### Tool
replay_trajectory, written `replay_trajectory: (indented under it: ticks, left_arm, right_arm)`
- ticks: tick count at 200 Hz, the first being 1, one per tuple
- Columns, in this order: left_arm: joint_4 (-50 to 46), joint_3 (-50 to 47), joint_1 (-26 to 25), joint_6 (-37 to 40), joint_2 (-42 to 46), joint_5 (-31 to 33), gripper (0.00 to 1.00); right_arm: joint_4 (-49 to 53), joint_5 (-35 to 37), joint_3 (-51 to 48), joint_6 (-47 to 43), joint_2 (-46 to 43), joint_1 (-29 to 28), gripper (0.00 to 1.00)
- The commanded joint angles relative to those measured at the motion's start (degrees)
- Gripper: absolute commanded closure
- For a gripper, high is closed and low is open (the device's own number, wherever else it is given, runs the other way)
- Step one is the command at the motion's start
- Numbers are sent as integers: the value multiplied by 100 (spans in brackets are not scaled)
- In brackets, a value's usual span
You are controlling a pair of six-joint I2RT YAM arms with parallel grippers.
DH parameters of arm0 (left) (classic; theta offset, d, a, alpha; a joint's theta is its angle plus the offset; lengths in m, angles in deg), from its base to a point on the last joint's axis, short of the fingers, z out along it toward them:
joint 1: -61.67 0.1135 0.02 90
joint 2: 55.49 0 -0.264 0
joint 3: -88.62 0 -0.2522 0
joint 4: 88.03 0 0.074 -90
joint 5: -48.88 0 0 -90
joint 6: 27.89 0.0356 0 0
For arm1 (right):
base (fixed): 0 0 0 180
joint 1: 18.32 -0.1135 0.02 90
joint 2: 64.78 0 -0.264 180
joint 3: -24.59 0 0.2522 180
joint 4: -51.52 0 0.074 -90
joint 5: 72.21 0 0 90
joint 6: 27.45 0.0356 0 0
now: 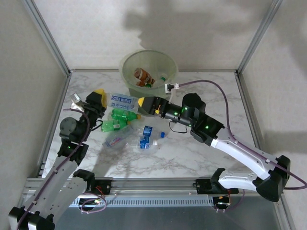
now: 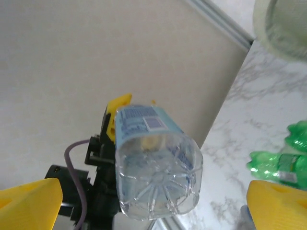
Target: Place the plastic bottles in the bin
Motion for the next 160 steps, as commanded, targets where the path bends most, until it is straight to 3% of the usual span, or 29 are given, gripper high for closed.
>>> replay_trajectory:
  ticks: [1,77,160]
  left_arm:
    - [658,-39,49,-292,28,-41,100]
    - [808,-74,49,-364,31,-137,100]
    - [856,-136,49,-393,46,-220,100]
  right_arm:
    - [-641,-504,22,174,115,-82,1]
    - [-427,-433,689,-95,639,-313,5]
    - [-252,-437,1051,-216,893,-357,22]
